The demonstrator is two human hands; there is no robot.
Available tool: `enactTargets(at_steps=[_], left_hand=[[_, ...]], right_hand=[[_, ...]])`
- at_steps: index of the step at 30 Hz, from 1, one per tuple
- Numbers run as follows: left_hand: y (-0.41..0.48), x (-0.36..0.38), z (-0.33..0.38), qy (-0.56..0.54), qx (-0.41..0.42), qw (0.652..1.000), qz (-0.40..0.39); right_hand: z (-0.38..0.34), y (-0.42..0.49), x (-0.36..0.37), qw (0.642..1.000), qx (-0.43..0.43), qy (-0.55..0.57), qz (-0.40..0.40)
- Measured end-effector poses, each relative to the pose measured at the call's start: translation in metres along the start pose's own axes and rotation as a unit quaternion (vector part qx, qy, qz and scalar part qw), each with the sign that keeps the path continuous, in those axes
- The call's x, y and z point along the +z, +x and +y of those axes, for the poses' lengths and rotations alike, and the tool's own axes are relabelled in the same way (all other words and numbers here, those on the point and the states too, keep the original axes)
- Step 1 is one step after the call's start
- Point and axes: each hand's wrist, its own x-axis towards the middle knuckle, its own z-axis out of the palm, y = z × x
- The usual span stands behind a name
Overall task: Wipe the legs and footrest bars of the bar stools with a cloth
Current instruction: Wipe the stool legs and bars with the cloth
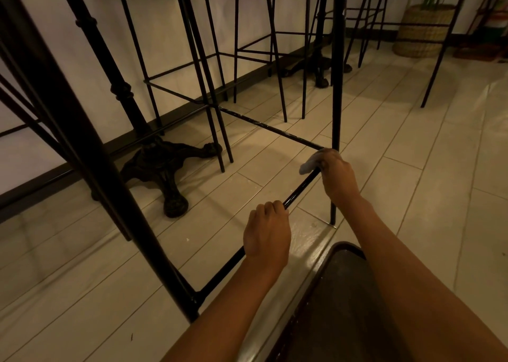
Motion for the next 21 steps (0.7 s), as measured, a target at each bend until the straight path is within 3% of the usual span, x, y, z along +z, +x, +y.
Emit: enactTargets(at_steps=[9, 15, 21], left_hand=[[-0.001, -0.001, 0.001, 0.008, 0.009, 0.999, -0.030], [-0.002, -0.002, 0.001, 0.011, 0.013, 0.999, -0.039], [0.000, -0.002, 0.001, 0.010, 0.006, 1.000, -0.025]], right_hand=[[0.006, 0.003, 0.002, 0.998, 0.010, -0.015, -0.061], [0.004, 0.003, -0.003, 1.000, 0.012, -0.014, -0.024], [0.002, 0.001, 0.000, 0.998, 0.001, -0.026, -0.063]])
